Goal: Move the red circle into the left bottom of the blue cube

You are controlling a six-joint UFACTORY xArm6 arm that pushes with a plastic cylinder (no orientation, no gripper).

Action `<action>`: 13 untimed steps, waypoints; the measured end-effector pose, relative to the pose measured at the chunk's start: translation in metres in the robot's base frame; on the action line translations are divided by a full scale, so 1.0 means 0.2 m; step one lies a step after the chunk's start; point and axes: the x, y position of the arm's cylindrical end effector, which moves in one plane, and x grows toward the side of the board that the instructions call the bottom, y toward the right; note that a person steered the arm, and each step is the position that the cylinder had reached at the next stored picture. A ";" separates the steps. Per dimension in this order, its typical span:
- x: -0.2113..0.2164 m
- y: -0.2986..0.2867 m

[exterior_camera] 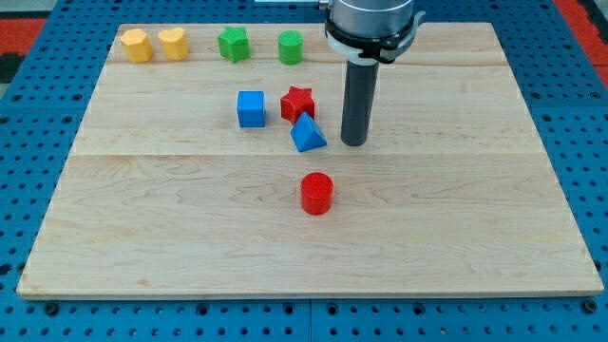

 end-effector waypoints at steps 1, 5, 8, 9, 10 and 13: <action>0.00 -0.09; 0.17 0.17; 0.63 -0.14; 0.52 -0.23; 0.41 -0.24; 0.33 -0.18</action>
